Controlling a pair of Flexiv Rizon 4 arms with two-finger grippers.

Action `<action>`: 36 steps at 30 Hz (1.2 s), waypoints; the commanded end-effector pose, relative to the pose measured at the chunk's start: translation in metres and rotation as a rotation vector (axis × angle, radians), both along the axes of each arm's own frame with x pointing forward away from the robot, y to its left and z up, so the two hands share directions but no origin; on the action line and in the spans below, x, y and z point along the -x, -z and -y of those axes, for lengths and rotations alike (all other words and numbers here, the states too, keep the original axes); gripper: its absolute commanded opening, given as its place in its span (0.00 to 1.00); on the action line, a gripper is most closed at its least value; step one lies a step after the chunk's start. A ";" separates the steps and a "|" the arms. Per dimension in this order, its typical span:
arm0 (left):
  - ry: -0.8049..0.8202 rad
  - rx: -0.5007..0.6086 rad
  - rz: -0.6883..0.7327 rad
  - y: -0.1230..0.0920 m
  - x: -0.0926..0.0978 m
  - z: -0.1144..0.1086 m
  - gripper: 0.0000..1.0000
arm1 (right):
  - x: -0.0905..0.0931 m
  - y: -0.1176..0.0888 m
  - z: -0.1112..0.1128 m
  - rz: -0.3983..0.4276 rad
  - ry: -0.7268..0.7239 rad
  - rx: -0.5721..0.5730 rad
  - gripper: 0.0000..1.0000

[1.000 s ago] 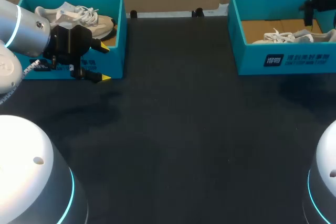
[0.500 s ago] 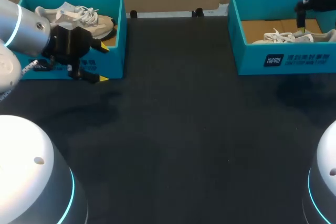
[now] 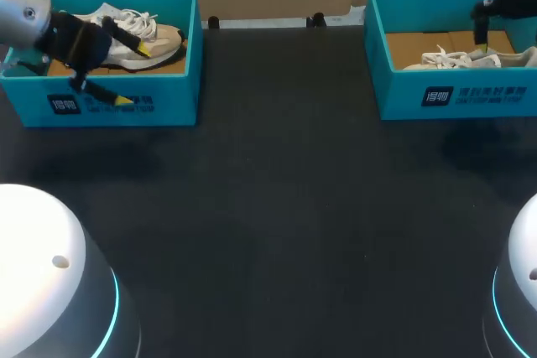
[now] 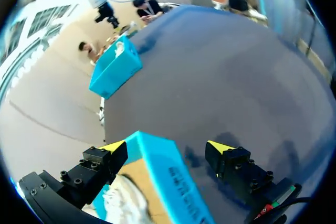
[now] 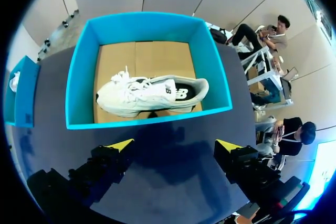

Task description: Take the shoe out of the shoebox, open the shoe tongue, remove and reinsert the insole, then place the shoe into the shoebox

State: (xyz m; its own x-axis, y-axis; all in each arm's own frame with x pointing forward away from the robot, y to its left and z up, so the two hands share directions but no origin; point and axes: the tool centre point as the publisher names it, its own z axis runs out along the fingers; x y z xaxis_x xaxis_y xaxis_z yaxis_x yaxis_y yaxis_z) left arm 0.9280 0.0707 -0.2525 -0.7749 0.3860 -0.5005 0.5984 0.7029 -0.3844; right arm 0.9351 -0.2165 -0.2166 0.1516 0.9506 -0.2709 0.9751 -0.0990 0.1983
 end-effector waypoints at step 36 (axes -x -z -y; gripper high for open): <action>0.385 -0.475 0.129 -0.026 -0.074 -0.060 1.00 | 0.000 0.000 0.000 0.000 0.000 0.000 1.00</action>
